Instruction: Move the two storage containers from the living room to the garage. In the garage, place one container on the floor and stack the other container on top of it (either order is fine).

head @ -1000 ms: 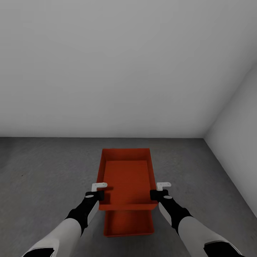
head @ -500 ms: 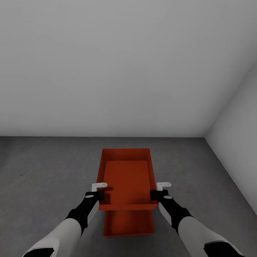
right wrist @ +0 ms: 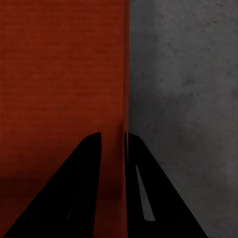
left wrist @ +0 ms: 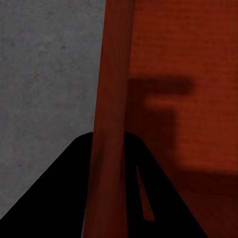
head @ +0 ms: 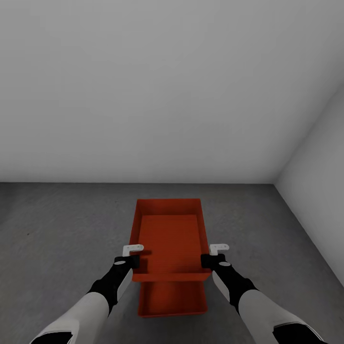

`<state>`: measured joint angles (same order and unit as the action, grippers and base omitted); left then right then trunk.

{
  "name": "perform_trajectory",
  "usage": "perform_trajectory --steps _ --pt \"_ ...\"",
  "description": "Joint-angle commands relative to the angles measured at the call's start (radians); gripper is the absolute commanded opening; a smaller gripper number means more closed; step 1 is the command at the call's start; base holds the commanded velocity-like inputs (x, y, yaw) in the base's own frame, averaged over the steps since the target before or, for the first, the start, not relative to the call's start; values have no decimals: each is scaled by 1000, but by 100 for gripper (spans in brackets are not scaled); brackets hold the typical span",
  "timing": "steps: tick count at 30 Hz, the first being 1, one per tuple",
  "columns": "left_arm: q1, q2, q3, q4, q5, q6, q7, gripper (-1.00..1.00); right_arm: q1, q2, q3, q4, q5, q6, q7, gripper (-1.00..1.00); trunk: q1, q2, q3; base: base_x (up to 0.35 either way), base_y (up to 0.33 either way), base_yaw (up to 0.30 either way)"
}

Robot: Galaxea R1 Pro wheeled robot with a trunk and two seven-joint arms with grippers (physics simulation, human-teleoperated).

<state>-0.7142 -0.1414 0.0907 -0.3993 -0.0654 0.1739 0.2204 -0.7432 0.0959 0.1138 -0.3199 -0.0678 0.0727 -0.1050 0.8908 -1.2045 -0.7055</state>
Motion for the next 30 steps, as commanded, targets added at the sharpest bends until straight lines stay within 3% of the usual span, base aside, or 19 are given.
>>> perform_trajectory --steps 1,30 --pt "-1 -1 44 -53 30 9 59 -100 0 0 0 -1 -21 6 1 -100 0 0 -1 0 0 0" --pt "-1 -1 45 -53 30 9 59 -100 0 1 0 -1 -21 6 1 -100 0 0 -1 -37 0 0"
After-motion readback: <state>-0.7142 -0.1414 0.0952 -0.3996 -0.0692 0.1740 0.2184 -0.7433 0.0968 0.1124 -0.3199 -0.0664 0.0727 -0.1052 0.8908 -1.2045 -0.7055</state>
